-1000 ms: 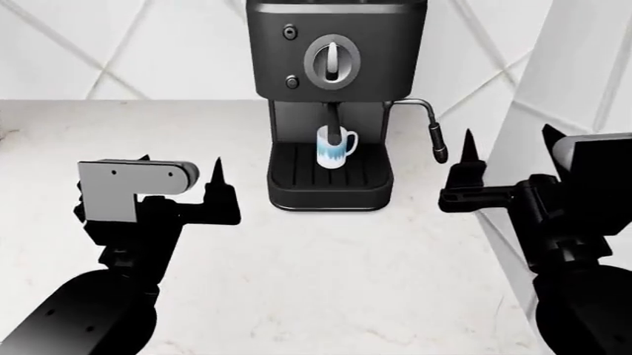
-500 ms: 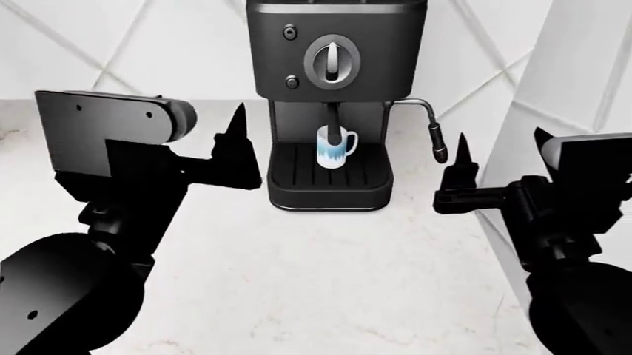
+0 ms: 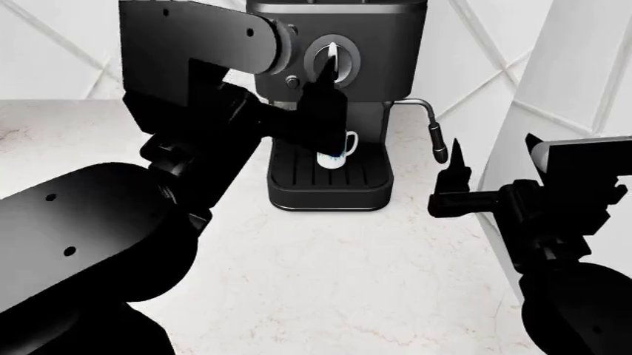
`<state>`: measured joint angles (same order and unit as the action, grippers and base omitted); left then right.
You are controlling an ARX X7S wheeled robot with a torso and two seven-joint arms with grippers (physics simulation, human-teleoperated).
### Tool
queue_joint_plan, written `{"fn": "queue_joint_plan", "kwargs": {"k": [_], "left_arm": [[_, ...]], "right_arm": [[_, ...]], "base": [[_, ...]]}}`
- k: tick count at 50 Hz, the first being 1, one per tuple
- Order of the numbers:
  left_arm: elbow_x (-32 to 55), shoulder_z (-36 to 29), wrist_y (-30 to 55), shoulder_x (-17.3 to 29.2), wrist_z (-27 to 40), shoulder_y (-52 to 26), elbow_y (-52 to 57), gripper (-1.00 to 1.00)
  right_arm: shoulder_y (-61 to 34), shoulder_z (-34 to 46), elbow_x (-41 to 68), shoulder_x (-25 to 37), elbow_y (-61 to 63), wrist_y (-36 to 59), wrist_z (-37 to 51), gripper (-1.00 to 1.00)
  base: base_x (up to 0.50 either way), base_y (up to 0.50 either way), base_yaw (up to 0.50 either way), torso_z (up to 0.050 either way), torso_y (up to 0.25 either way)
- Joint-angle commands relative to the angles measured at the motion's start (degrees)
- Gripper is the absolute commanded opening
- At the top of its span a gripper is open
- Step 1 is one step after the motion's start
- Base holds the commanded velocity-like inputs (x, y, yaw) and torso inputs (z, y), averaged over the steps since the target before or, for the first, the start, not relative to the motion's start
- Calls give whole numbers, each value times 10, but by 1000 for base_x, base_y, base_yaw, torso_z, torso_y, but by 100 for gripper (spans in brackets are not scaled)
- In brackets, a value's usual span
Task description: Press the button on the coffee machine to serve coffee.
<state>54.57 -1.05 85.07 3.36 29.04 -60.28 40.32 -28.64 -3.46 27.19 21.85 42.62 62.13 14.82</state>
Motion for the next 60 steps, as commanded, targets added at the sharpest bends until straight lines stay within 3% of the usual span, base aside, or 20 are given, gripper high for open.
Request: {"fn": "queue_joint_plan", "kwargs": {"k": [1,2,3,20,60], "left_arm": [[-21,-74,-37,-7,19,-32,-62,100],[-25,-80,-44,-7,18,-29,-68,100],[-31,-85,-53,-9,21,-27,-73,-100],[-74,-128,-110,-3,76,-33,-110,-100],[-116,-194,-208,26,67,-43,-196,-100]], "right_arm": [[7,2,-1,0,-5,-9,1,100],[8,2,-1,0,-6,-10,1,100],[9,2,-2,1,-7,-12,1,100],[17,5,-2,-1,-17,-27,1,100],[30,6,1,2,-24,-40,8,100]], "base": [[0,0,0,0,0],[0,0,0,0,0],[0,0,0,0,0],[0,0,0,0,0],[0,0,0,0,0]]}}
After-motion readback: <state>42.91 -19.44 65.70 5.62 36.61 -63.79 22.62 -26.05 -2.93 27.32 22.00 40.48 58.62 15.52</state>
